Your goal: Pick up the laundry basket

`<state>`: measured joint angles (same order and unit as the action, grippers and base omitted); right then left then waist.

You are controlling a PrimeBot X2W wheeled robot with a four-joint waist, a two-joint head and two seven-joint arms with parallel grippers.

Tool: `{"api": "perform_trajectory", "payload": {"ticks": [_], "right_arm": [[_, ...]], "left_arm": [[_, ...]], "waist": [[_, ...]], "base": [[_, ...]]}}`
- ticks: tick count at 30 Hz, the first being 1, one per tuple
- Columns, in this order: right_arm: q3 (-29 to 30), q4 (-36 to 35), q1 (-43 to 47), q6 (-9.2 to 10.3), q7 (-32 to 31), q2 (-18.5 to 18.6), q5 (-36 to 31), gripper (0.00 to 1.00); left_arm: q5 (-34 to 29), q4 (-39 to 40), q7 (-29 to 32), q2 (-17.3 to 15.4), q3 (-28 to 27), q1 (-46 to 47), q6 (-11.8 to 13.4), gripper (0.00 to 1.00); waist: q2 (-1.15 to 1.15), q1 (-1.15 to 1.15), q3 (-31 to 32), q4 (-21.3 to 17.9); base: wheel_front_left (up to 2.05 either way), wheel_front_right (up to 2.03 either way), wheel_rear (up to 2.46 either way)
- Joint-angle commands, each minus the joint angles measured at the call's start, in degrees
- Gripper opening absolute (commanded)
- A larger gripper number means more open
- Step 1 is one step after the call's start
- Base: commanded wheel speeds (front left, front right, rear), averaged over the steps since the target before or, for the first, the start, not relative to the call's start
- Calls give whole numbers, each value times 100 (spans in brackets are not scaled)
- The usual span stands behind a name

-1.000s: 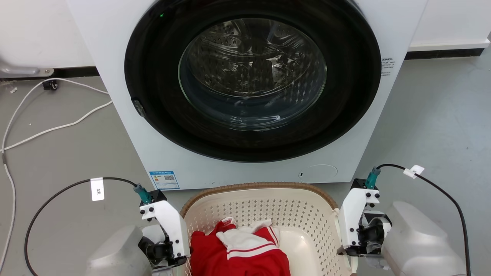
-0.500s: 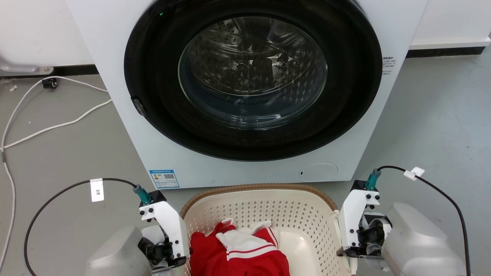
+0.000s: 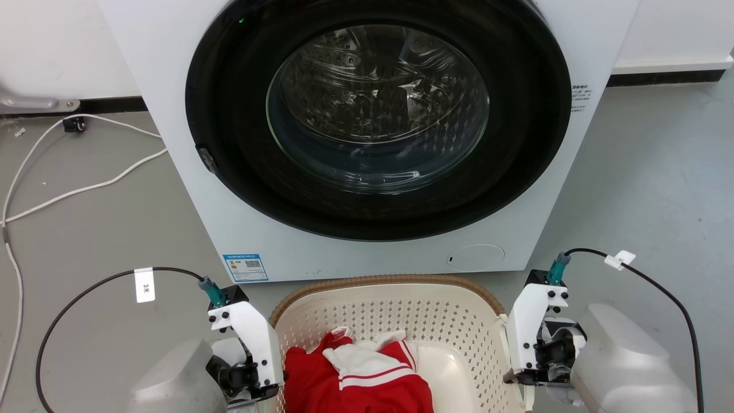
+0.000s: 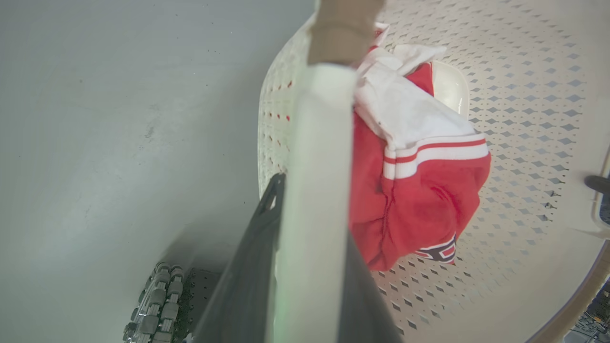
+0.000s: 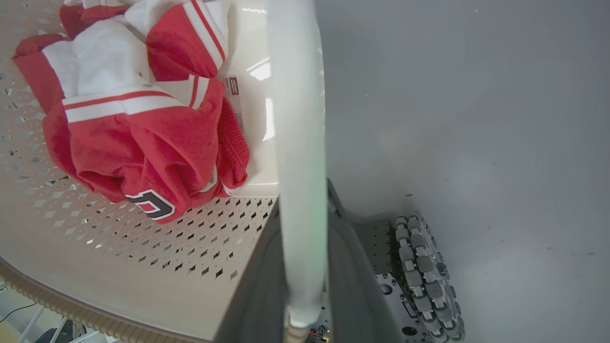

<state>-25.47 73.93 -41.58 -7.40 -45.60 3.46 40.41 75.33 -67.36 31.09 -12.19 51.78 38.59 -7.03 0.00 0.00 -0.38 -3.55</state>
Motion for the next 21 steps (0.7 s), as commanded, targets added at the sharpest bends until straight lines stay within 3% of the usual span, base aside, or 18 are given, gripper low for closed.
{"api": "perform_trajectory", "payload": {"ticks": [1, 21], "right_arm": [[27, -11, 101, -17, 9, -104, 41, 0], [161, -10, 129, -17, -7, -105, -99, 0]], "left_arm": [[98, 87, -26, 127, -39, 139, -83, 0], [191, 88, -70, 133, 10, 141, -83, 0]], "waist": [[0, 0, -1, 0], [0, 0, 10, 27]], "base": [[0, 0, 0], [0, 0, 0]]}}
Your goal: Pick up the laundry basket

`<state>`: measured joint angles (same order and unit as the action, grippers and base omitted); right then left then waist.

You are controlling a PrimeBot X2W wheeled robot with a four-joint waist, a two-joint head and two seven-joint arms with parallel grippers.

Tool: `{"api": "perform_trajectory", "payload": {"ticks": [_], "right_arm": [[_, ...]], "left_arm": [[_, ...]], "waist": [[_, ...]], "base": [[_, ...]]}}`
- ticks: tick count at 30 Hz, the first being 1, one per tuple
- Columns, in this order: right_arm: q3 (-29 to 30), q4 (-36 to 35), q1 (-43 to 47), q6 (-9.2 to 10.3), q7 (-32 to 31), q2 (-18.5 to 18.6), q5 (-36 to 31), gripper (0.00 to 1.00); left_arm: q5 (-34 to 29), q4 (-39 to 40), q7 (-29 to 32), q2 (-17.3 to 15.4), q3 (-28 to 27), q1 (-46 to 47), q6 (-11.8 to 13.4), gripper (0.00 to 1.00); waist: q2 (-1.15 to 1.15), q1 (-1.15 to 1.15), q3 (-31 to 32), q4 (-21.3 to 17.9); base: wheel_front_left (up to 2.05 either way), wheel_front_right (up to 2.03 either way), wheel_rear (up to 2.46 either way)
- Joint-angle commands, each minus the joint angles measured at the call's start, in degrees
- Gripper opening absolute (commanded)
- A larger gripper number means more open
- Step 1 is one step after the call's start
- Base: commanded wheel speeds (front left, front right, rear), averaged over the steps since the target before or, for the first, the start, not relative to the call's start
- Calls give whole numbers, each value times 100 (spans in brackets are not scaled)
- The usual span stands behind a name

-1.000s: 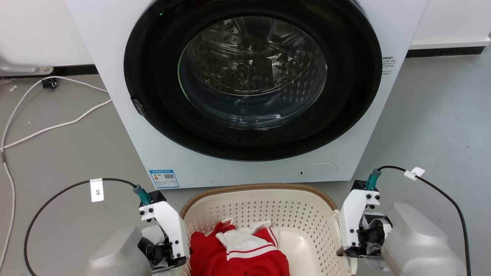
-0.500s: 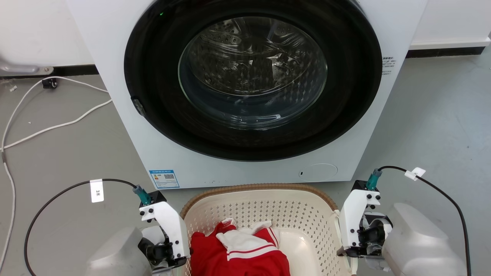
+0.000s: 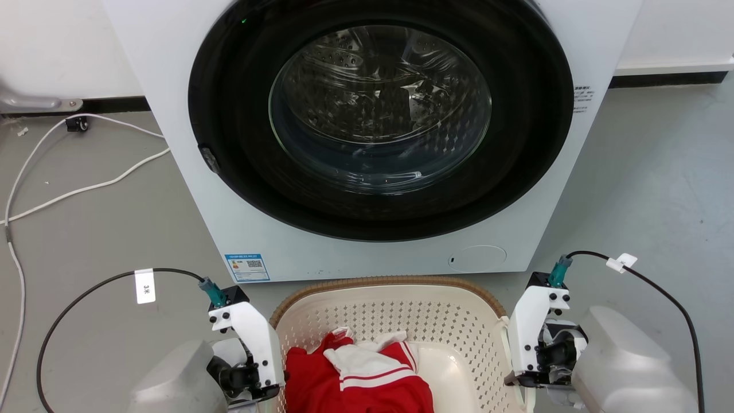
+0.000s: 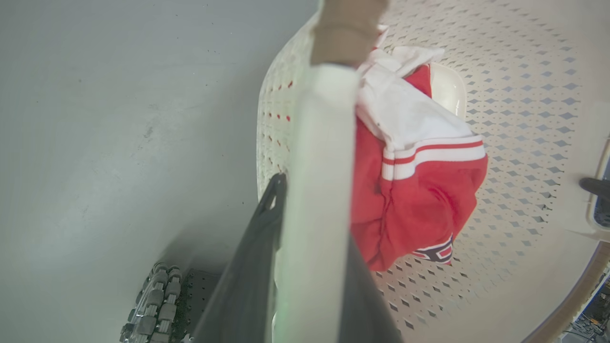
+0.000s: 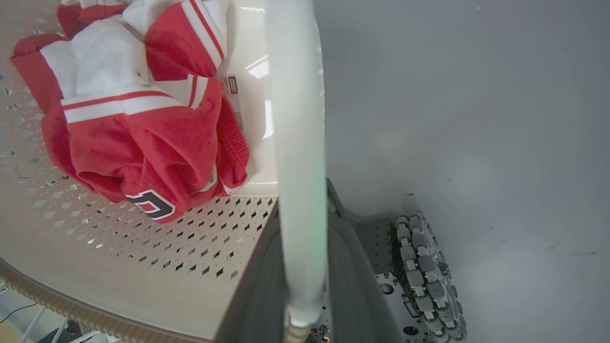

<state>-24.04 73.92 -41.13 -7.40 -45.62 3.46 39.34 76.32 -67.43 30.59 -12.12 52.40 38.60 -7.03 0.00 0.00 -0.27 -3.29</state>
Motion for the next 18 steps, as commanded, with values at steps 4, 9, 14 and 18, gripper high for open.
{"api": "perform_trajectory", "payload": {"ticks": [4, 9, 14, 18], "right_arm": [[41, -9, 87, -17, -12, -104, -16, 0], [62, -9, 114, -17, -17, -104, -29, 0], [80, -9, 131, -17, -29, -104, -40, 0], [88, -9, 126, -17, -30, -104, -35, 0]], "left_arm": [[106, 86, -41, 122, -39, 154, -83, 0], [141, 78, -50, 132, -29, 145, -83, 0], [157, 77, -54, 141, -18, 136, -83, 0], [175, 77, -59, 140, -1, 134, -84, 0]], "waist": [[0, 0, -8, 2], [0, 0, -7, 5], [0, 0, -6, 10], [0, 0, -8, 9]], "base": [[0, 0, 0], [0, 0, 0], [0, 0, 0], [0, 0, 0]]}}
